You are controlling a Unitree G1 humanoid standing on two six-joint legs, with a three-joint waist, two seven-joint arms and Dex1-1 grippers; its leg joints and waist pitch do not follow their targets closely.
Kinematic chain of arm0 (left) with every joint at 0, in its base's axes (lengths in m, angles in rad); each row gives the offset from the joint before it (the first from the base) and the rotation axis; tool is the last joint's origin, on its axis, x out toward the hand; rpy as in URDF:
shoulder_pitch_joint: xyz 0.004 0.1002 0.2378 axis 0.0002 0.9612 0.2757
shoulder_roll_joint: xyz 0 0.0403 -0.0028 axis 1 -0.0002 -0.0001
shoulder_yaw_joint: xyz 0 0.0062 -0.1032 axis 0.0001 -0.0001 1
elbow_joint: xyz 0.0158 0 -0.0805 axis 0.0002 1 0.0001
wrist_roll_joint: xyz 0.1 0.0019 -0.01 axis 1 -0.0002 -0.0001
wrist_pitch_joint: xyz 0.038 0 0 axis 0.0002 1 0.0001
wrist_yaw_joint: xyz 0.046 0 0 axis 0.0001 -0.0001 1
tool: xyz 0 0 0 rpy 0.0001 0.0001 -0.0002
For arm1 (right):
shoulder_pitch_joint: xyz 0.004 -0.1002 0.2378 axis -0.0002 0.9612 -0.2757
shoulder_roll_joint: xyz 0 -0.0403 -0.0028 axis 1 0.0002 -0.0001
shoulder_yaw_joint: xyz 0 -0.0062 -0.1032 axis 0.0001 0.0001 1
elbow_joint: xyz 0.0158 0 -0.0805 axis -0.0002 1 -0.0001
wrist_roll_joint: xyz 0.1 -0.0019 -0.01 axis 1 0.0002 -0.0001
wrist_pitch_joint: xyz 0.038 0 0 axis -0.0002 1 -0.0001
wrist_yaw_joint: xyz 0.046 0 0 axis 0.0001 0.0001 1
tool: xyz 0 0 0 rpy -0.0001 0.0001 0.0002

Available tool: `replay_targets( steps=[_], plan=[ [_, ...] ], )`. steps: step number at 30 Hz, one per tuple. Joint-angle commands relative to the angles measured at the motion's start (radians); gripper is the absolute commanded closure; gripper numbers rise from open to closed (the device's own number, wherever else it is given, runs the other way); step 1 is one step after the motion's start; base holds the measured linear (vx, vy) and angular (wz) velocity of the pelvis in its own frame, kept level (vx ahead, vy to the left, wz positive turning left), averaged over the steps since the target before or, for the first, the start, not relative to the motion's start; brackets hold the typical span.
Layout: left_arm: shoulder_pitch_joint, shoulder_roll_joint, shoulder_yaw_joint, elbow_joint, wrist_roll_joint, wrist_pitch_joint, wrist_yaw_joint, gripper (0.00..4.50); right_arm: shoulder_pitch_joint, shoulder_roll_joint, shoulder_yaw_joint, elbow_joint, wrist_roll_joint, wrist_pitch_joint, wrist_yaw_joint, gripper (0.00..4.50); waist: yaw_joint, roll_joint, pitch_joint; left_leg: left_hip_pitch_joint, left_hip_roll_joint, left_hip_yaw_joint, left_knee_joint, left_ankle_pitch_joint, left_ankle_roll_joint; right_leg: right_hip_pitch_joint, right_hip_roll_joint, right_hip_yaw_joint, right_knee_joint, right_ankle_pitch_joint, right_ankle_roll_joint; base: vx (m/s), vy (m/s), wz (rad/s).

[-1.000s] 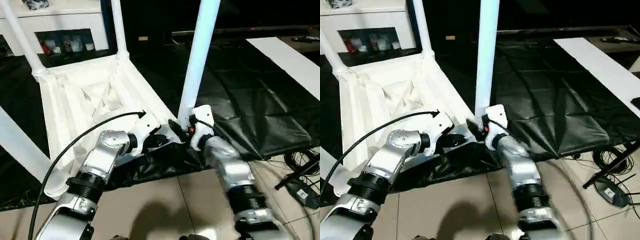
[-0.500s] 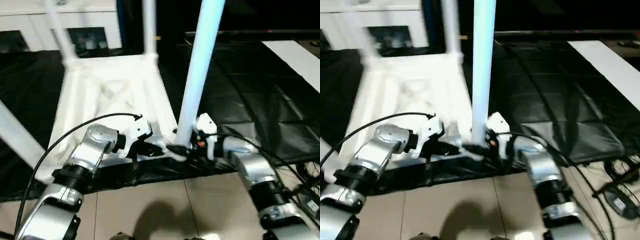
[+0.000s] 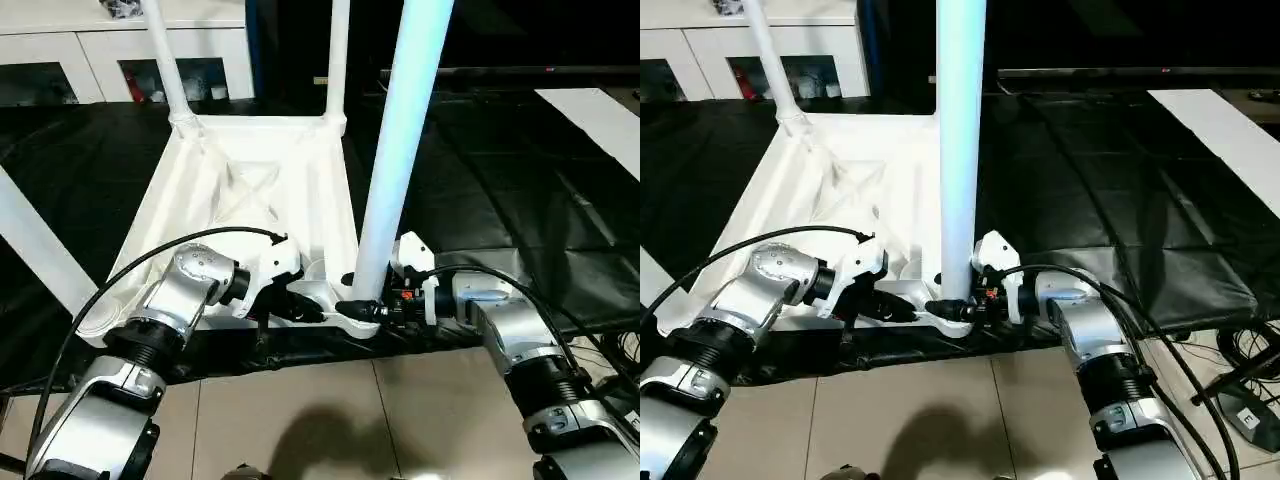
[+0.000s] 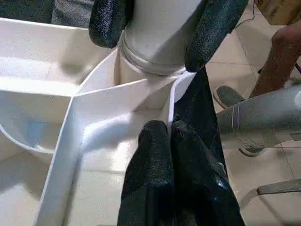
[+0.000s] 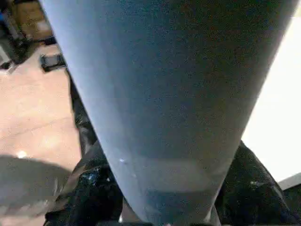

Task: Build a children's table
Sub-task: Rotate leg to tighten

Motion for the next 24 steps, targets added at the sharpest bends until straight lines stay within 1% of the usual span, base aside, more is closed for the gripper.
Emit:
replay_targets(
  steps=[1, 2, 3, 4, 5, 6, 7, 8, 9, 10, 11, 12, 13, 14, 15, 16, 17, 18, 19, 20, 21, 22, 23, 24],
  plan=[
    [-0.032, -0.051, 0.046, -0.027, -0.01, 0.013, 0.182, 4.5, 0.036, 0.106, 0.071, 0.047, -0.025, 0.04, -0.08, 2.41, -0.004, -0.004, -0.053, 0.016, 0.061, -0.027, -0.073, -0.276, 0.014, 0.03, -0.075, 0.042, -0.077, -0.324, -0.216, 0.0, 0.0, 0.0],
    [-0.024, -0.052, 0.056, -0.043, -0.006, 0.025, 0.215, 4.5, 0.038, 0.117, 0.05, 0.048, -0.031, 0.048, -0.139, 2.42, -0.007, -0.005, -0.052, 0.017, 0.06, -0.028, -0.074, -0.284, 0.007, 0.029, -0.076, 0.042, -0.078, -0.341, -0.211, 0.0, 0.0, 0.0],
    [-0.018, -0.053, 0.063, -0.055, -0.004, 0.034, 0.238, 4.5, 0.04, 0.125, 0.035, 0.048, -0.034, 0.054, -0.181, 2.44, -0.012, -0.005, -0.05, 0.017, 0.058, -0.031, -0.076, -0.302, -0.005, 0.027, -0.076, 0.041, -0.083, -0.381, -0.198, 0.0, 0.0, 0.0],
    [-0.013, -0.054, 0.069, -0.066, -0.001, 0.042, 0.258, 4.5, 0.042, 0.133, 0.022, 0.048, -0.038, 0.061, -0.218, 2.45, -0.017, -0.004, -0.048, 0.02, 0.059, -0.034, -0.078, -0.33, -0.016, 0.024, -0.077, 0.041, -0.088, -0.431, -0.183, 0.0, 0.0, 0.0],
    [0.01, -0.066, 0.086, -0.114, 0.002, 0.078, 0.31, 4.5, 0.054, 0.152, -0.006, 0.037, -0.043, 0.08, -0.31, 2.48, -0.024, -0.006, -0.047, 0.019, 0.061, -0.037, -0.081, -0.343, -0.025, 0.024, -0.077, 0.041, -0.089, -0.45, -0.173, 0.0, 0.0, 0.0],
    [0.026, -0.074, 0.098, -0.147, 0.005, 0.103, 0.345, 4.5, 0.062, 0.165, -0.025, 0.03, -0.045, 0.091, -0.372, 2.48, -0.032, -0.004, -0.046, 0.018, 0.06, -0.039, -0.083, -0.355, -0.03, 0.022, -0.075, 0.041, -0.091, -0.461, -0.166, 0.0, 0.0, 0.0],
    [0.05, -0.09, 0.107, -0.195, 0.011, 0.137, 0.386, 4.5, 0.072, 0.188, -0.049, 0.025, -0.054, 0.094, -0.461, 2.49, -0.036, -0.005, -0.046, 0.017, 0.058, -0.04, -0.083, -0.364, -0.029, 0.022, -0.074, 0.039, -0.093, -0.471, -0.162, 0.0, 0.0, 0.0],
    [0.05, -0.09, 0.107, -0.195, 0.011, 0.137, 0.386, 4.5, 0.072, 0.188, -0.049, 0.025, -0.054, 0.094, -0.461, 2.5, -0.043, -0.005, -0.047, 0.013, 0.059, -0.042, -0.085, -0.368, -0.034, 0.024, -0.074, 0.039, -0.092, -0.468, -0.157, 0.0, 0.0, 0.0],
    [0.061, -0.098, 0.11, -0.216, 0.015, 0.149, 0.402, 4.5, 0.076, 0.2, -0.06, 0.023, -0.055, 0.097, -0.5, 2.5, -0.046, -0.006, -0.047, 0.011, 0.057, -0.042, -0.085, -0.371, -0.033, 0.024, -0.073, 0.037, -0.094, -0.471, -0.152, 0.0, 0.0, 0.0],
    [0.071, -0.104, 0.112, -0.235, 0.018, 0.16, 0.416, 4.5, 0.079, 0.21, -0.07, 0.021, -0.056, 0.099, -0.533, 2.51, -0.053, -0.005, -0.047, 0.01, 0.058, -0.042, -0.085, -0.373, -0.031, 0.022, -0.072, 0.04, -0.092, -0.453, -0.154, 0.0, 0.0, 0.0],
    [0.1, -0.135, 0.111, -0.288, 0.027, 0.181, 0.465, 4.5, 0.073, 0.266, -0.107, 0.035, -0.06, 0.107, -0.671, 2.51, -0.058, -0.006, -0.049, 0.007, 0.056, -0.042, -0.084, -0.363, -0.027, 0.024, -0.072, 0.04, -0.092, -0.435, -0.155, 0.0, 0.0, 0.0],
    [0.106, -0.142, 0.11, -0.299, 0.028, 0.183, 0.475, 4.5, 0.072, 0.279, -0.113, 0.038, -0.061, 0.106, -0.699, 2.51, -0.058, -0.006, -0.049, 0.007, 0.056, -0.042, -0.084, -0.363, -0.027, 0.024, -0.072, 0.04, -0.092, -0.435, -0.155, 0.0, 0.0, 0.0],
    [0.114, -0.154, 0.107, -0.312, 0.029, 0.181, 0.488, 4.5, 0.067, 0.302, -0.122, 0.046, -0.063, 0.102, -0.741, 2.51, -0.063, -0.006, -0.05, 0.006, 0.053, -0.04, -0.083, -0.351, -0.027, 0.022, -0.069, 0.04, -0.092, -0.416, -0.157, 0.0, 0.0, 0.0],
    [0.117, -0.159, 0.105, -0.316, 0.029, 0.18, 0.494, 4.5, 0.064, 0.312, -0.125, 0.051, -0.064, 0.099, -0.759, 2.51, -0.064, -0.006, -0.051, 0.01, 0.051, -0.037, -0.08, -0.355, -0.02, 0.018, -0.066, 0.041, -0.094, -0.406, -0.159, 0.0, 0.0, 0.0],
    [0.117, -0.165, 0.101, -0.306, 0.02, 0.161, 0.493, 4.5, 0.058, 0.323, -0.115, 0.059, -0.075, 0.076, -0.771, 2.51, -0.065, -0.005, -0.05, 0.012, 0.051, -0.036, -0.078, -0.355, -0.017, 0.016, -0.067, 0.043, -0.095, -0.395, -0.162, 0.0, 0.0, 0.0],
    [0.112, -0.164, 0.095, -0.289, 0.015, 0.136, 0.486, 4.5, 0.052, 0.329, -0.106, 0.066, -0.084, 0.062, -0.776, 2.16, -0.068, -0.004, -0.051, 0.009, 0.05, -0.036, -0.079, -0.347, -0.014, 0.019, -0.065, 0.043, -0.092, -0.372, -0.166, 0.0, 0.0, 0.0],
    [0.112, -0.158, 0.078, -0.276, 0.001, 0.085, 0.453, 4.5, 0.048, 0.343, -0.104, 0.069, -0.081, 0.046, -0.781, 1.96, -0.067, -0.001, -0.051, 0.007, 0.049, -0.036, -0.079, -0.34, -0.011, 0.021, -0.065, 0.043, -0.092, -0.358, -0.167, 0.0, 0.0, 0.0],
    [0.111, -0.156, 0.077, -0.271, -0.004, 0.079, 0.443, 4.5, 0.047, 0.343, -0.103, 0.067, -0.077, 0.045, -0.775, 1.82, -0.07, 0.003, -0.052, 0.008, 0.05, -0.036, -0.079, -0.334, -0.01, 0.021, -0.063, 0.043, -0.088, -0.325, -0.174, 0.0, 0.0, 0.0],
    [0.108, -0.152, 0.073, -0.263, -0.007, 0.065, 0.428, 4.5, 0.051, 0.336, -0.101, 0.055, -0.071, 0.051, -0.762, 1.8, -0.071, 0.002, -0.053, 0.007, 0.051, -0.035, -0.079, -0.328, -0.01, 0.023, -0.062, 0.043, -0.087, -0.302, -0.179, 0.0, 0.0, 0.0],
    [0.108, -0.152, 0.073, -0.263, -0.007, 0.065, 0.428, 4.5, 0.051, 0.336, -0.101, 0.055, -0.071, 0.051, -0.762, 1.73, -0.071, 0.004, -0.054, 0.008, 0.051, -0.034, -0.078, -0.323, -0.009, 0.024, -0.061, 0.043, -0.084, -0.28, -0.186, 0.0, 0.0, 0.0],
    [0.104, -0.146, 0.067, -0.258, -0.007, 0.062, 0.411, 4.5, 0.057, 0.319, -0.09, 0.036, -0.074, 0.055, -0.742, 1.64, -0.072, 0.006, -0.055, 0.008, 0.05, -0.032, -0.076, -0.308, -0.001, 0.027, -0.06, 0.044, -0.08, -0.235, -0.202, 0.0, 0.0, 0.0],
    [0.1, -0.14, 0.061, -0.252, -0.005, 0.058, 0.401, 4.5, 0.063, 0.303, -0.079, 0.022, -0.083, 0.048, -0.728, 1.64, -0.071, 0.013, -0.056, 0.01, 0.05, -0.031, -0.075, -0.303, -0.001, 0.027, -0.06, 0.044, -0.078, -0.217, -0.207, 0.0, 0.0, 0.0],
    [0.1, -0.14, 0.061, -0.252, -0.005, 0.058, 0.401, 4.5, 0.063, 0.303, -0.079, 0.022, -0.083, 0.048, -0.728, 1.64, -0.073, 0.007, -0.056, 0.008, 0.05, -0.029, -0.073, -0.29, 0.004, 0.03, -0.058, 0.043, -0.076, -0.186, -0.214, 0.0, 0.0, 0.0],
    [0.091, -0.131, 0.054, -0.235, -0.002, 0.039, 0.383, 4.5, 0.075, 0.274, -0.068, -0.006, -0.086, 0.045, -0.699, 1.64, -0.072, 0.007, -0.057, 0.008, 0.05, -0.03, -0.073, -0.282, 0.008, 0.032, -0.059, 0.043, -0.074, -0.175, -0.219, 0.0, 0.0, 0.0]
  ],
)
